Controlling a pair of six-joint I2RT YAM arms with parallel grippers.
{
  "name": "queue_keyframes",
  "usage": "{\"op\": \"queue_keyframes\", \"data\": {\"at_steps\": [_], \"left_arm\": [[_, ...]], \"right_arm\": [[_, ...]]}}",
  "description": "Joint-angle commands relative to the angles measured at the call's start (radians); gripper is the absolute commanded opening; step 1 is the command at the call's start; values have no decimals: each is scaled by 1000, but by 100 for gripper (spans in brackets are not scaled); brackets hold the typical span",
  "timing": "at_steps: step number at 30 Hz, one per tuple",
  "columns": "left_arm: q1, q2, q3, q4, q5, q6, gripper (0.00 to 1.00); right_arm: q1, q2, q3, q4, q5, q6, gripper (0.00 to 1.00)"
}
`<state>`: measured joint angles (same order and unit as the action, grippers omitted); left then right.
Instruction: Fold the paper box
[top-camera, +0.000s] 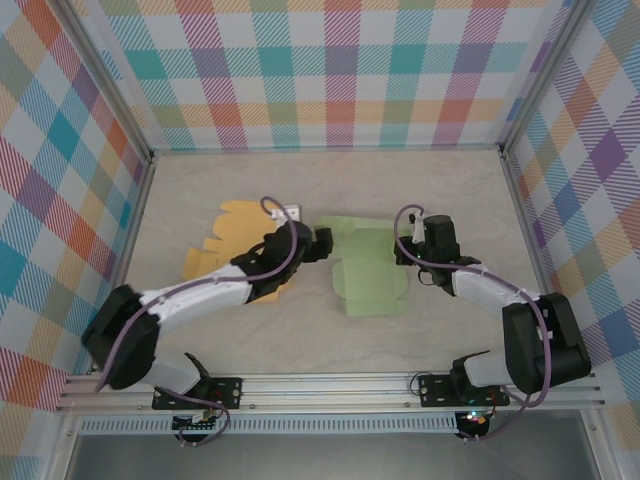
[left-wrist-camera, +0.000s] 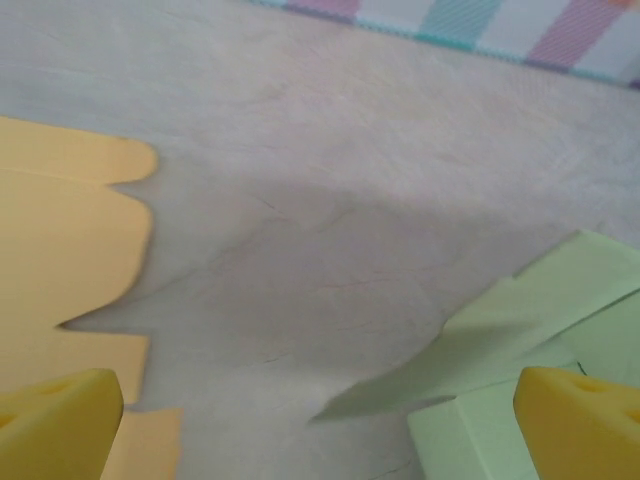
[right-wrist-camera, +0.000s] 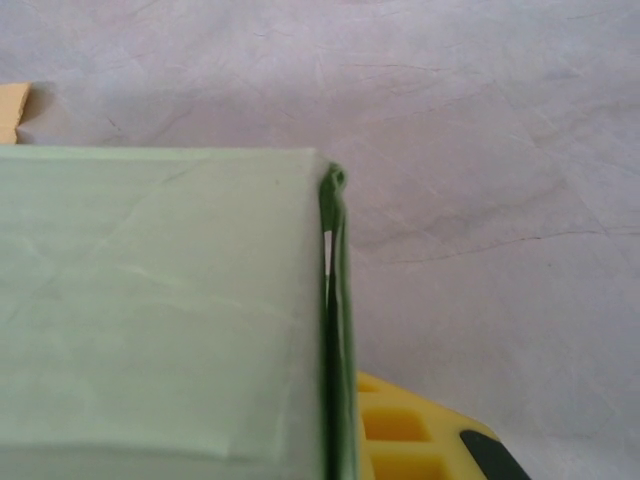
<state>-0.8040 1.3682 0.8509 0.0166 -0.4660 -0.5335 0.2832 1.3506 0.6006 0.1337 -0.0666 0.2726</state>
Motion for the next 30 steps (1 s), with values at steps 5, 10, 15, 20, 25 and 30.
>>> {"op": "queue_keyframes", "data": {"at_steps": [5, 10, 15, 20, 25, 30], "left_arm": [[-3, -212, -159, -44, -28, -133, 95], [-25, -169, -168, 38, 101, -139, 86], [-83, -32, -100, 109, 144, -128, 75], [-131, 105, -12, 126, 137, -110, 64], [-133, 190, 30, 170, 129, -105, 59], [-134, 242, 78, 181, 111, -86, 45]], "right_arm": [[7, -12, 2, 34, 9, 10, 1], [5, -11, 1, 33, 7, 10, 0], [7, -16, -2, 32, 7, 13, 0], [6, -18, -3, 33, 7, 14, 0], [6, -16, -2, 33, 4, 16, 0], [7, -14, -2, 35, 4, 17, 0]]}}
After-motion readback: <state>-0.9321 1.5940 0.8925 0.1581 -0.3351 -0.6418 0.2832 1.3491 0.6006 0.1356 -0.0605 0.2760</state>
